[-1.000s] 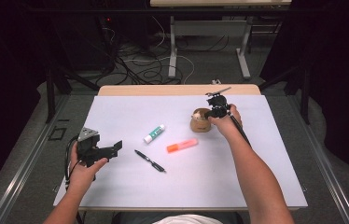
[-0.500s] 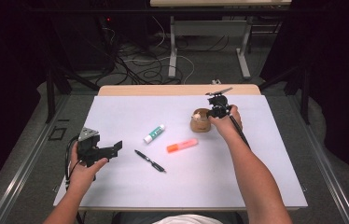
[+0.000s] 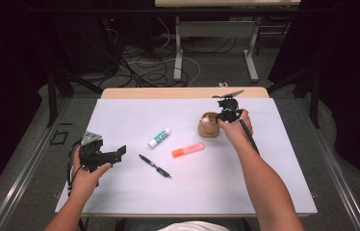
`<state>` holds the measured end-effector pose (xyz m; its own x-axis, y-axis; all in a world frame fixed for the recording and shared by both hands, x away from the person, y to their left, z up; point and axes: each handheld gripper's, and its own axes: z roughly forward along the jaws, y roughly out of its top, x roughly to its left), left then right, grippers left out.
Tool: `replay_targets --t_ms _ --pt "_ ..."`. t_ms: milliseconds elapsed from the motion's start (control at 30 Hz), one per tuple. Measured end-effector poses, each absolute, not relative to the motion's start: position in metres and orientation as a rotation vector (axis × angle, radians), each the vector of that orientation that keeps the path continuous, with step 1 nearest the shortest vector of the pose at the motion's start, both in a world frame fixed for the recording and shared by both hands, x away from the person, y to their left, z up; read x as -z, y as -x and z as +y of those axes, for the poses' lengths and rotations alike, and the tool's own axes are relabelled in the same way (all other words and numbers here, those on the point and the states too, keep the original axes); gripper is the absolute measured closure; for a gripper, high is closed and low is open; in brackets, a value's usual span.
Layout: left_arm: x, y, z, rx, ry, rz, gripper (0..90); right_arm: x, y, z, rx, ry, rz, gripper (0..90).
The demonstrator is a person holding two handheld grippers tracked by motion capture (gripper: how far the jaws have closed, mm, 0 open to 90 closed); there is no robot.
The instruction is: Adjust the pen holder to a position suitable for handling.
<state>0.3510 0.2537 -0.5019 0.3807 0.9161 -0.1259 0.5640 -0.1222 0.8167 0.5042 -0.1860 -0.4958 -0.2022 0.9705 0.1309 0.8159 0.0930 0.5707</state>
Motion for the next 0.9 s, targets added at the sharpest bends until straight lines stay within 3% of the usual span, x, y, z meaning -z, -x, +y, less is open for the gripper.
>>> replay_targets --t_ms 900 --pt "0.502 -0.350 0.252 -0.534 -1.812 1.292 2.2 0.477 -0.450 -0.204 -0.741 -1.802 2.188 82.3"
